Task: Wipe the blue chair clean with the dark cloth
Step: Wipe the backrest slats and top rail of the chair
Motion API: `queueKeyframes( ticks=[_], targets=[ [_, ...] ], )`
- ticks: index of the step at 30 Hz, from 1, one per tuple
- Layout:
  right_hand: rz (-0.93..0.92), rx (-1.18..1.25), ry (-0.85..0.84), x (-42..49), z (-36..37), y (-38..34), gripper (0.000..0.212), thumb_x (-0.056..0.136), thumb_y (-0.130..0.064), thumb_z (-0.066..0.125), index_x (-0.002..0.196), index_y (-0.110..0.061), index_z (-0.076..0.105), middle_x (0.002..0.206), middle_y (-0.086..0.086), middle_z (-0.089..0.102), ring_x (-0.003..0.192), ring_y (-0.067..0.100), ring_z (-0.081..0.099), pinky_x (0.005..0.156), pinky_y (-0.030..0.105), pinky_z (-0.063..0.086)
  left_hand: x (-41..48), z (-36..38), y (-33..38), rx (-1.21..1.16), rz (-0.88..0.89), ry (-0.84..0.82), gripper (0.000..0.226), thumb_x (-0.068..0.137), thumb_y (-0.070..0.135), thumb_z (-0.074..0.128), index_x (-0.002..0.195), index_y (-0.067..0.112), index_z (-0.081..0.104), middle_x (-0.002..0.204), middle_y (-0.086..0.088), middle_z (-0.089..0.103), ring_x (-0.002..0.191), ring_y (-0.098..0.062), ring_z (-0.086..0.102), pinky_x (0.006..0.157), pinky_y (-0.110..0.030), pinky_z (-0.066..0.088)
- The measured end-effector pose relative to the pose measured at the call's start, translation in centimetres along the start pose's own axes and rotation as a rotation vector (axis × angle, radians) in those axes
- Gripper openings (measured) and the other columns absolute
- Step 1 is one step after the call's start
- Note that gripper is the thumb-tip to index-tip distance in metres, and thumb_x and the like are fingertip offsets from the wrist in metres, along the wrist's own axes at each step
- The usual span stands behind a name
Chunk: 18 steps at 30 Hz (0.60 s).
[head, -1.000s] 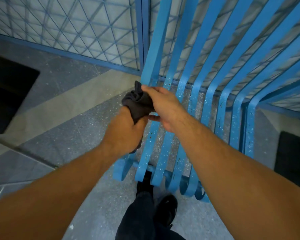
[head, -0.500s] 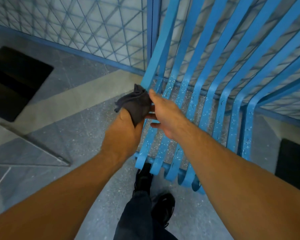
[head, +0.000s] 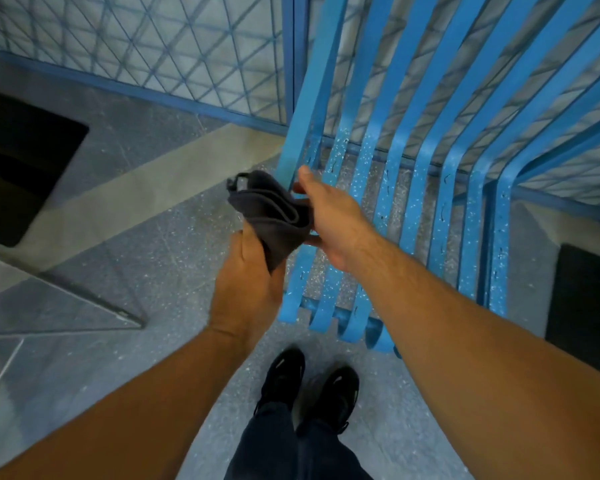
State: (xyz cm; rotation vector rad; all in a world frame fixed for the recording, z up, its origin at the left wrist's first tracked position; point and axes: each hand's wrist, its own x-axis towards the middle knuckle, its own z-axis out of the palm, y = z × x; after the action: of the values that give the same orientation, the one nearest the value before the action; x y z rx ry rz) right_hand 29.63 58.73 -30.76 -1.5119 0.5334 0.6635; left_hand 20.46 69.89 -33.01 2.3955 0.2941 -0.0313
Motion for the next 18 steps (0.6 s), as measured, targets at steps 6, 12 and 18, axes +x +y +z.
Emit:
queueKeyframes(
  ticks=[6, 12, 18],
  targets=[
    [-0.013, 0.075, 0.083, -1.3, -0.7, 0.6, 0.042, 0.096, -0.058, 0.043, 0.113, -0.026, 0.063, 0.107, -0.004, 0.070, 0.101, 0.015, 0.066, 0.095, 0.043, 0.051, 1.6, -1.4, 1.0, -0.029, 0.011, -0.080, 0.044, 0.093, 0.034, 0.057, 0.130, 0.014, 0.043, 0.096, -0.005, 0.064, 0.083, -0.028, 0.063, 0.068, -0.036, 0.050],
    [-0.035, 0.238, 0.206, -1.9, -1.0, 0.8, 0.048, 0.094, -0.061, 0.041, 0.117, -0.024, 0.062, 0.103, -0.002, 0.072, 0.096, 0.017, 0.069, 0.090, 0.045, 0.055, 4.3, -0.8, 3.0, 0.431, 0.122, -0.166, 0.076, 0.094, 0.022, 0.053, 0.151, 0.005, 0.005, 0.130, -0.018, 0.043, 0.087, -0.028, 0.060, 0.064, -0.035, 0.048],
    [-0.203, 0.077, 0.297, -1.2, -0.8, 0.1, 0.057, 0.088, -0.064, 0.053, 0.135, -0.032, 0.049, 0.132, -0.011, 0.055, 0.114, 0.009, 0.057, 0.095, 0.039, 0.051, 5.3, -1.7, 1.9, 0.261, 0.365, -0.257, 0.082, 0.094, 0.033, 0.052, 0.154, 0.015, -0.001, 0.150, -0.012, 0.018, 0.109, -0.025, 0.050, 0.078, -0.030, 0.047]
  ],
)
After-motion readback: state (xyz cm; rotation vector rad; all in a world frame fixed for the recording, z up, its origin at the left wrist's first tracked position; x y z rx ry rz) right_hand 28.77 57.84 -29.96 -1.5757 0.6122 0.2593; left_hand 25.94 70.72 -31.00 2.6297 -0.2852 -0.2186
